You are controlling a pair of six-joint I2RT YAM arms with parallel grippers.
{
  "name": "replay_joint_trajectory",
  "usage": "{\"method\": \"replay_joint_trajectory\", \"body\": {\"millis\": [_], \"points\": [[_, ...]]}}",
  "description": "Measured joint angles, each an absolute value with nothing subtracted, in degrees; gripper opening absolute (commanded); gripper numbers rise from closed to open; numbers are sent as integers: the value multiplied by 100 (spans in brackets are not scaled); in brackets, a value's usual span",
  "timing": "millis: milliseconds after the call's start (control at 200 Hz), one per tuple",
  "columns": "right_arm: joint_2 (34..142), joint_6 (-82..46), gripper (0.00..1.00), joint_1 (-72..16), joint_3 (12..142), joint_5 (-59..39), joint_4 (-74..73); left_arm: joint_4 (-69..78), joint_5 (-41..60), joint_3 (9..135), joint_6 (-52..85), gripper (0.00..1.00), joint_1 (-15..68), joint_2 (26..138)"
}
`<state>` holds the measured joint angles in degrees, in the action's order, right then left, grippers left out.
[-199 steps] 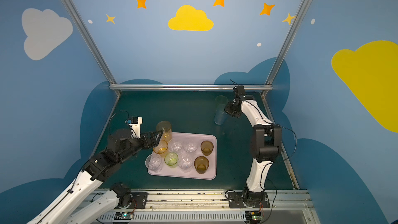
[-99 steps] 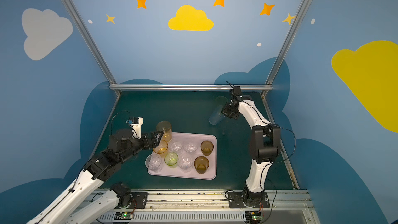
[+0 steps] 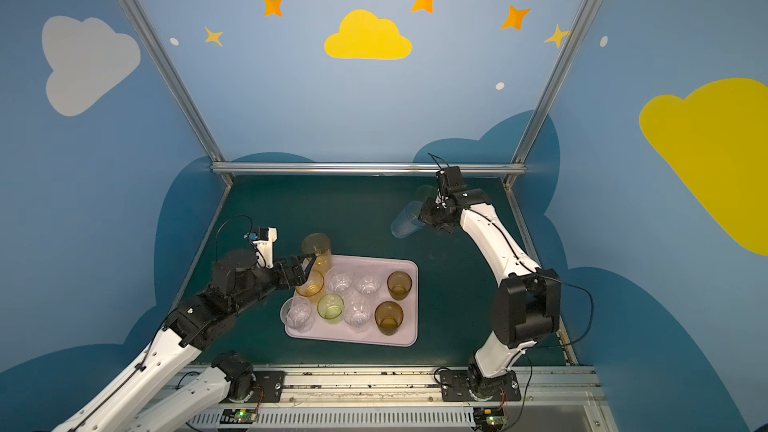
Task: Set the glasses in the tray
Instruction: 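Close the right gripper on the frosted blue glass rim and lift it, then carry the frosted blue glass over the tray with the right gripper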
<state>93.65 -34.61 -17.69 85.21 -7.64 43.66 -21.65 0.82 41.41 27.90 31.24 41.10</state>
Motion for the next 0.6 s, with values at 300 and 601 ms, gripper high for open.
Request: {"method": "replay_joint_trajectory", "body": {"millis": [300,601], "points": [[8611,-3450,0,-2115,8289,-696,4355,-2161,130,4141,2851,100,3124,4128],[7955,-3400,0,-2440,8173,-421,4469,-2161,303,4141,2965,100,3124,4200]]}}
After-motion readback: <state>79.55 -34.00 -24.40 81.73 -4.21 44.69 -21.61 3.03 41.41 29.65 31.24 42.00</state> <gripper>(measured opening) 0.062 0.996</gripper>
